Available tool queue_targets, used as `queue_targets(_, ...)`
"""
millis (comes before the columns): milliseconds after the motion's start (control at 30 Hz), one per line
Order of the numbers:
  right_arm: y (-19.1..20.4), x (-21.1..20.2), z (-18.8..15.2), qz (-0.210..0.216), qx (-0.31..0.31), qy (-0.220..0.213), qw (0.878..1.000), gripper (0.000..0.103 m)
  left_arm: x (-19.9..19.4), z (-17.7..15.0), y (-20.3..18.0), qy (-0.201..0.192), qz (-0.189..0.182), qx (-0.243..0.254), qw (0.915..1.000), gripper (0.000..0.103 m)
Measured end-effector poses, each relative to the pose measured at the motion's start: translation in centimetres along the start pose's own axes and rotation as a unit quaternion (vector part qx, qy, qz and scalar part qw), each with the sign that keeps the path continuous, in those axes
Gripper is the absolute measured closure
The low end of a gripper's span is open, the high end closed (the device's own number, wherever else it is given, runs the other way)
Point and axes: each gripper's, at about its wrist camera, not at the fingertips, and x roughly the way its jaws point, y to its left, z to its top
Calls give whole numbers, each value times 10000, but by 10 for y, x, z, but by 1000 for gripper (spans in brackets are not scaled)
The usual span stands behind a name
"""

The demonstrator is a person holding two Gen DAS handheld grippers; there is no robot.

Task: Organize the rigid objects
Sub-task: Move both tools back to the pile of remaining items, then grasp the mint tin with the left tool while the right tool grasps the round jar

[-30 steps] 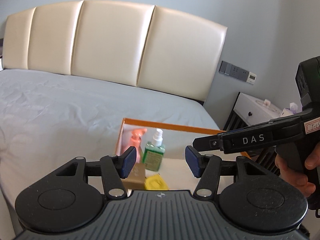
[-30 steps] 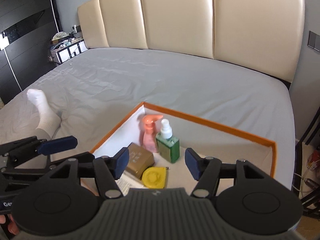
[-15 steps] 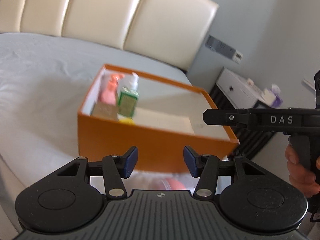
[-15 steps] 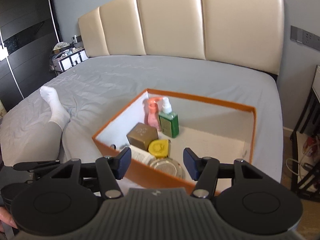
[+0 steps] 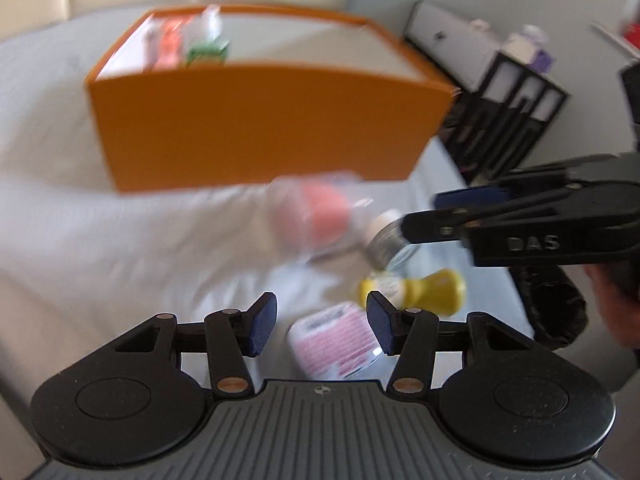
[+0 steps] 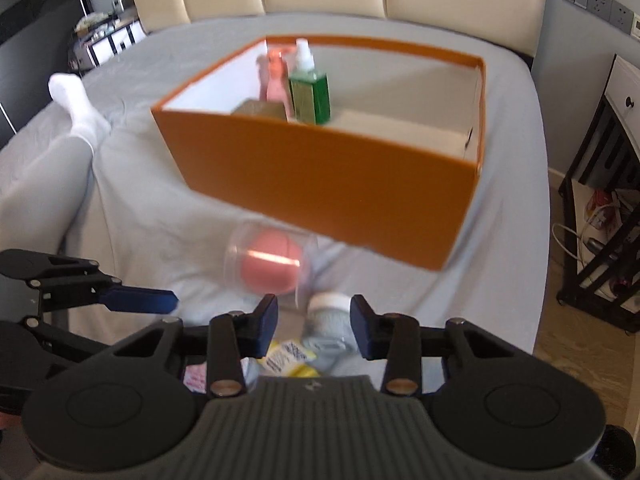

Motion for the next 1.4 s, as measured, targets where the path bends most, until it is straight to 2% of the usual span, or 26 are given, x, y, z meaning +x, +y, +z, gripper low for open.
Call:
queue_targets(100,-5,11,-1,-70,134,246,9996,63,4,-4,21,160,-8,-847,9963,42)
queue_targets(167,-8,17,-1,-113,263,358,9989,63,10,-6,28,312,36,-1094,9935,42)
queue_targets(233,-10,22,1,-145,345,409,9985,62,15,-7,29,433,147,-1101,9929,44)
queue_targets(467,-14,38,13,-273,324,586,9974,61,24,-7,31,699,-219,-1218,9898,44)
queue_targets(633,-17,49,18,-6,435,794,9959,64,27,-7,34,758,-357,-1334,9875,47)
queue_targets(700,-13,49,18,-55,339,783,9963,65,26,-8,34,741,-390,-1346,9874,49)
queue_targets(833,-9,45,18,-81,239,772,9967,65,25,-8,40,711,-542,-1556,9838,64)
queue_targets(1100,-10,16,15,200,360,572,9975,65,19,-5,42,552,-606,-1664,9826,76)
queue_targets(1267,-3,2,0,473,484,566,9961,65,18,-5,42,606,-628,-1675,9820,76)
queue_targets(1400,8,11,-18,473,304,943,9940,66,21,-6,41,706,-593,-1672,9816,74)
